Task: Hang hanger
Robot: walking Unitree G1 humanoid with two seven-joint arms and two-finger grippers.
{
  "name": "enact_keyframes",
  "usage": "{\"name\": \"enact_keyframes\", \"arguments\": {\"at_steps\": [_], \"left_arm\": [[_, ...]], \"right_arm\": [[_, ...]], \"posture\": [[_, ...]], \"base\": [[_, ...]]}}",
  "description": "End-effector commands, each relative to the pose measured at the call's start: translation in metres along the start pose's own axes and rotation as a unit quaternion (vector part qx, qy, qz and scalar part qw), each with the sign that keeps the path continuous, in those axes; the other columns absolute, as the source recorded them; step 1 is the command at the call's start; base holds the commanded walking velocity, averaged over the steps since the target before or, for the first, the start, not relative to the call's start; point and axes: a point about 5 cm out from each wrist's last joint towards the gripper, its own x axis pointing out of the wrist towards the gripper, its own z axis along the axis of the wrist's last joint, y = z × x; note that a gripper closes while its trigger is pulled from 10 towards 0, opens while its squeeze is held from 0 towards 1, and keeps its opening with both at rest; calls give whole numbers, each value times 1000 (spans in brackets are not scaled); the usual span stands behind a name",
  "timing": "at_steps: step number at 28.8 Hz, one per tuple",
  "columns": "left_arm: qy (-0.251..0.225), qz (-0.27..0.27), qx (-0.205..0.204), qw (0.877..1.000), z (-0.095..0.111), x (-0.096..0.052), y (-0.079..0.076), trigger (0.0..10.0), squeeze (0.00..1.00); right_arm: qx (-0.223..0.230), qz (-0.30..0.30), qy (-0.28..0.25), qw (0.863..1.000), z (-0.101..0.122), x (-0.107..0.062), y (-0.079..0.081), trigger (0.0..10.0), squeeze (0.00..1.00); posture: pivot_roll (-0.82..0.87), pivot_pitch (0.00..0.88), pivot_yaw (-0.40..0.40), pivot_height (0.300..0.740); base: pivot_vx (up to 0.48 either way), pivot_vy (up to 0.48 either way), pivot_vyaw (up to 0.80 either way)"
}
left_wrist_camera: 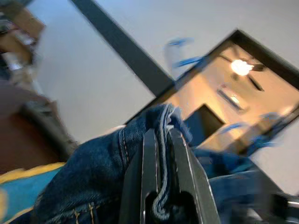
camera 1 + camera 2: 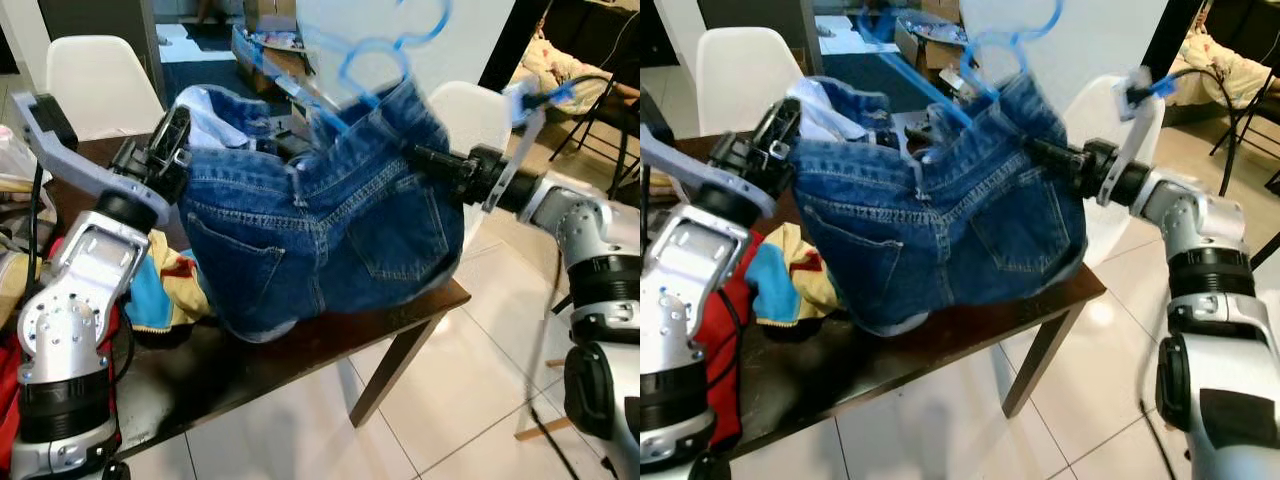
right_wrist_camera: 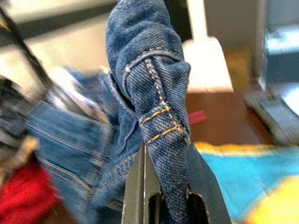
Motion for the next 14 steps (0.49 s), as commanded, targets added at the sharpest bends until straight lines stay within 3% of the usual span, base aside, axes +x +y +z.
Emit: {"name": "enact_keyframes", "arguments": {"at_steps": [1,6,14], "left_arm": [[-15,17,-1,1000,3,-3,7,6196,0],[-25,35,6,999,10,-8,16,6235,0],[-41,46,12,998,19,-13,20,6314,0]], "right_arm": [[-15,47,-55,997,13,-5,9,0,0],[-1,72,-82,994,12,-13,10,0,0],[-8,135,-28,990,1,-28,17,0,0]], "posture": [[117,79,-111,740],[119,80,-112,740],[127,77,-116,740]], "base": [[0,0,0],[0,0,0],[0,0,0]]}}
